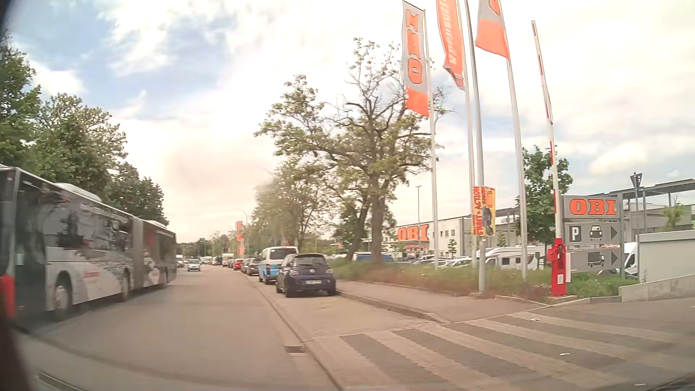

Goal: Follow the waypoints while adhering to traffic rules and regulations

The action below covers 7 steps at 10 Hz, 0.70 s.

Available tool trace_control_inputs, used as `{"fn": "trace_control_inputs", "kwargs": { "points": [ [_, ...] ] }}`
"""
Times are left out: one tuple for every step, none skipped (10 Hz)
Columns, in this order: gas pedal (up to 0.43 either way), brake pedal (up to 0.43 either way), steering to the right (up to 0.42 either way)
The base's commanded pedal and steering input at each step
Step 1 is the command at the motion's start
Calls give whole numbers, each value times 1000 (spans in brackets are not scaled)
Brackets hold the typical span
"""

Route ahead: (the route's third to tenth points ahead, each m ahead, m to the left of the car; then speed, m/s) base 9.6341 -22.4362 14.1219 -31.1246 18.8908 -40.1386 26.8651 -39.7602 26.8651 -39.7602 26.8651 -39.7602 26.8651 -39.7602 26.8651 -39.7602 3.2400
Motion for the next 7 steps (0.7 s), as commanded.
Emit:
{"fn": "trace_control_inputs", "kwargs": {
  "points": [
    [0,0,858],
    [0,6,931],
    [0,18,955],
    [0,0,958],
    [0,0,958],
    [0,0,957],
    [0,0,954]
  ]
}}
